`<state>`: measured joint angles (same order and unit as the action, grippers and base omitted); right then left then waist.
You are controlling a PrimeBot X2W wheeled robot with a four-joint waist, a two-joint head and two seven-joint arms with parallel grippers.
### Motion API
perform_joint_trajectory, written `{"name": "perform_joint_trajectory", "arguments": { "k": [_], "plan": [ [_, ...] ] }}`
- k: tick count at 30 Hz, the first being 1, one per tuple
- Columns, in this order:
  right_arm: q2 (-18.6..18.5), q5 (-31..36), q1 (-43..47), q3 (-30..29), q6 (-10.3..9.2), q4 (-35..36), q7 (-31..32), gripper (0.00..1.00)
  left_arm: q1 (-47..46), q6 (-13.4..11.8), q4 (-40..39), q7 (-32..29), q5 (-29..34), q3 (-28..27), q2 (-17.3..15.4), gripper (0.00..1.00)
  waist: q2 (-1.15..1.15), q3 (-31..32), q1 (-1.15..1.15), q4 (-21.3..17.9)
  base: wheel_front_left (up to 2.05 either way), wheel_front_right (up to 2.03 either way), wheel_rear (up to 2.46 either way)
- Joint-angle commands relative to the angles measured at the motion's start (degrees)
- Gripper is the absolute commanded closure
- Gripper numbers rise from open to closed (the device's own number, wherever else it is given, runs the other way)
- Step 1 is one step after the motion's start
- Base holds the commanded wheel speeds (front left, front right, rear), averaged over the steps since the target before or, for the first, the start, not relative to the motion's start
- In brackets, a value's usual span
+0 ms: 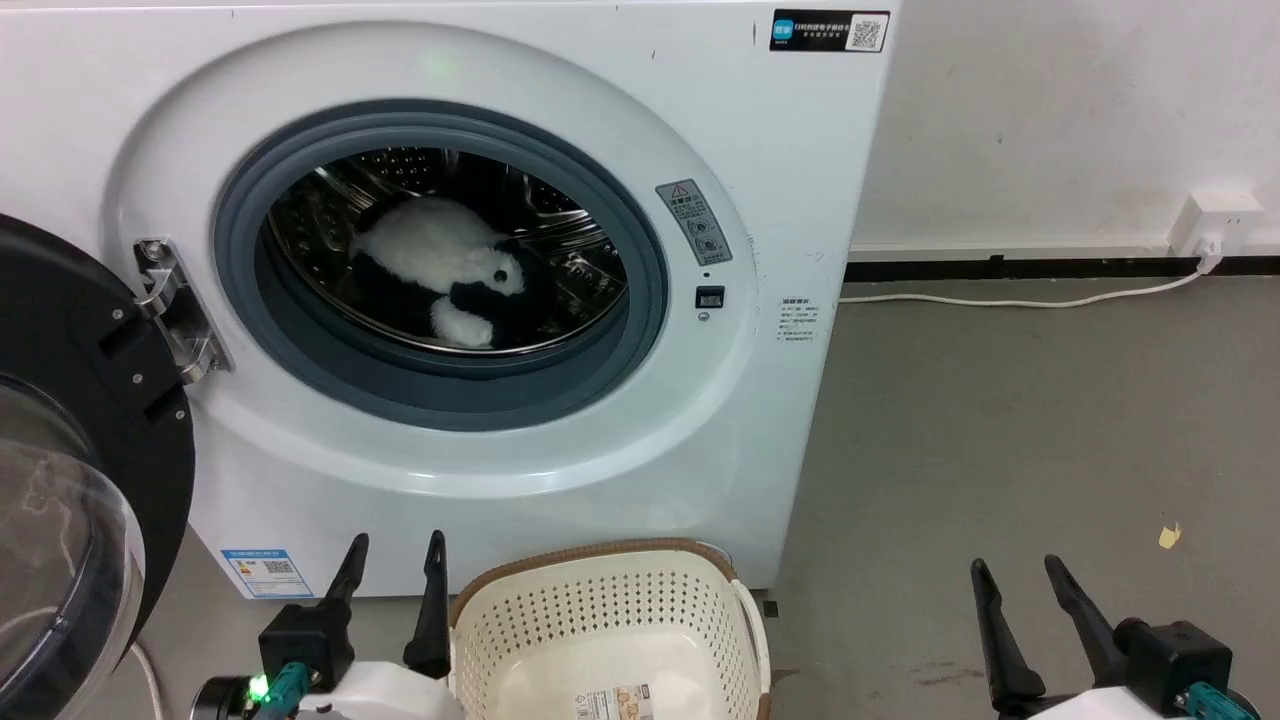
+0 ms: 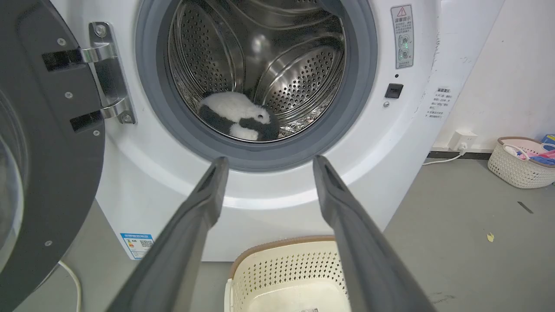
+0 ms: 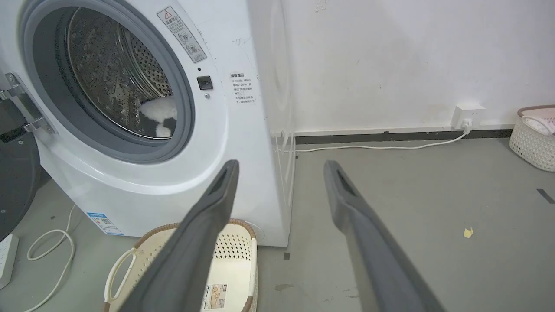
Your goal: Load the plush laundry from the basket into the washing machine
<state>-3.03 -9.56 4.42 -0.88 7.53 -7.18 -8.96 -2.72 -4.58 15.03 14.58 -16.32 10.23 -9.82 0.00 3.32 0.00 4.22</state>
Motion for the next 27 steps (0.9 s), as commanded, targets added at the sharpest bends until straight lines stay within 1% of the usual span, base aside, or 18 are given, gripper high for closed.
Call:
{"name": "perform_joint_trajectory", "arguments": {
  "k": [1,12,27],
  "plan": [
    [0.1,-0.4,1.0,0.1,-0.04,-0.2,-0.4,0.0,1.2,-0.3,-0.4,0.0,-0.3,-0.1,0.0,0.0,0.0,0.0,0.0,0.0,0.0,0.0,0.0],
    [0.1,-0.9,0.8,0.1,-0.04,-0.2,-0.6,0.0,2.0,-0.9,-1.5,0.1,-0.8,0.0,0.1,0.0,0.0,-0.4,0.0,0.0,0.0,0.0,0.0],
    [0.1,-1.2,0.6,0.2,-0.04,-0.2,-0.7,0.0,1.4,-0.9,-1.4,0.2,-1.1,0.4,-0.6,0.0,0.0,-0.7,0.0,0.3,0.0,0.0,0.0]
  ]
}}
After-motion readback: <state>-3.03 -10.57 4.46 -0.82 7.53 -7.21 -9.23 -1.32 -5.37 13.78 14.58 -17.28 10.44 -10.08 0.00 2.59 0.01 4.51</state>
